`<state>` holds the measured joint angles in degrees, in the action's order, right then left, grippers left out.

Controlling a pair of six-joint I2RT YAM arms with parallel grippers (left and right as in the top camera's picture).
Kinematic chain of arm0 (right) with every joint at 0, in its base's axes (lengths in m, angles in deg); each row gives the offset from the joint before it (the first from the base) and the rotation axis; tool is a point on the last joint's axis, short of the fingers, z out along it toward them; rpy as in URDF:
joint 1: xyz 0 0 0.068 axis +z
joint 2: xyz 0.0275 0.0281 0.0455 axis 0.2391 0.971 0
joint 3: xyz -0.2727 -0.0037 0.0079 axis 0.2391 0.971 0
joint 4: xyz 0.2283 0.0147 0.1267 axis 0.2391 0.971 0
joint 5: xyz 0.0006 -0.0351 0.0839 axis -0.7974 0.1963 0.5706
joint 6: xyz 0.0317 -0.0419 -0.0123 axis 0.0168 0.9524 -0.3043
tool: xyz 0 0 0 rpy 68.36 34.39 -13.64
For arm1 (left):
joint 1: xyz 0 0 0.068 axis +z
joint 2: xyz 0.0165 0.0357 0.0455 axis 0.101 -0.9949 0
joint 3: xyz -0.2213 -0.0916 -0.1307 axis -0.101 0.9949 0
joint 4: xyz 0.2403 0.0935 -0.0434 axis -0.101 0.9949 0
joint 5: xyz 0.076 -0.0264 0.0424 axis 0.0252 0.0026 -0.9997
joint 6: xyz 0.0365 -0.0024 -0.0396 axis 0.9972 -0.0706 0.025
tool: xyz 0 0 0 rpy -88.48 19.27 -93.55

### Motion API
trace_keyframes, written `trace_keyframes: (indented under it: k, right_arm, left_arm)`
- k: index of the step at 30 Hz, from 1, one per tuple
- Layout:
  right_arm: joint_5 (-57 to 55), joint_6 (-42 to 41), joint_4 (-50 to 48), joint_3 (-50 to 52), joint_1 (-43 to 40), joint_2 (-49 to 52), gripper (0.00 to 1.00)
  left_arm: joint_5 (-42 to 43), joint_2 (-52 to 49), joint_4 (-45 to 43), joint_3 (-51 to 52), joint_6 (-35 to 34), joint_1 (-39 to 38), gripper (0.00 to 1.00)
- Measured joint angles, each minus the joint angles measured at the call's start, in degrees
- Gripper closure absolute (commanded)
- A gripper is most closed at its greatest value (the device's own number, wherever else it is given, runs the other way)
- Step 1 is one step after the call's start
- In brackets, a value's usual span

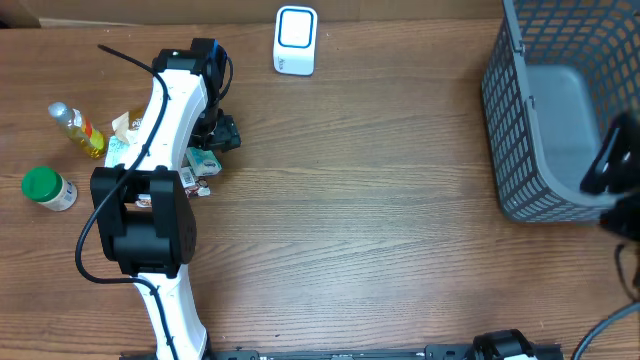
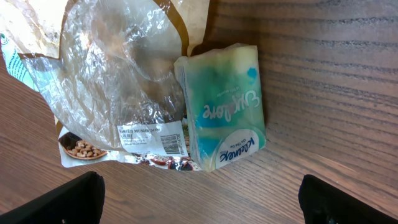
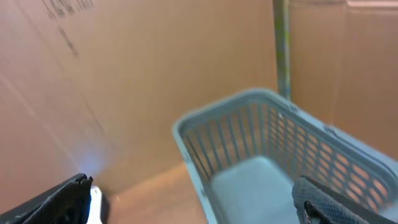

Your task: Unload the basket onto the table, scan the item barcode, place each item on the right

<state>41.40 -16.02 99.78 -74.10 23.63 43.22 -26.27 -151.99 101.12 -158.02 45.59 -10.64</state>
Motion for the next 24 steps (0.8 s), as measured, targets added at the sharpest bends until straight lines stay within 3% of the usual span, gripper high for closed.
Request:
trace_keyframes:
  k: [6, 15, 24]
  right_arm:
    - [1.0, -2.9, -5.0, 16.9, 0.0, -11.5, 0.0]
    - [8.9, -4.5, -21.3, 39.3, 0.0, -28.3, 0.0]
    - [17.7, 0.1, -53.5, 60.2, -0.9, -40.3, 0.0]
  left_arm:
    - [0.0, 0.0, 0.0, 0.0, 0.0, 0.0, 0.0]
    - [0.0, 0.0, 0.0, 0.1, 0.0, 0.0, 0.0]
    - [0.0, 0.0, 0.0, 0.1, 0.0, 0.0, 0.0]
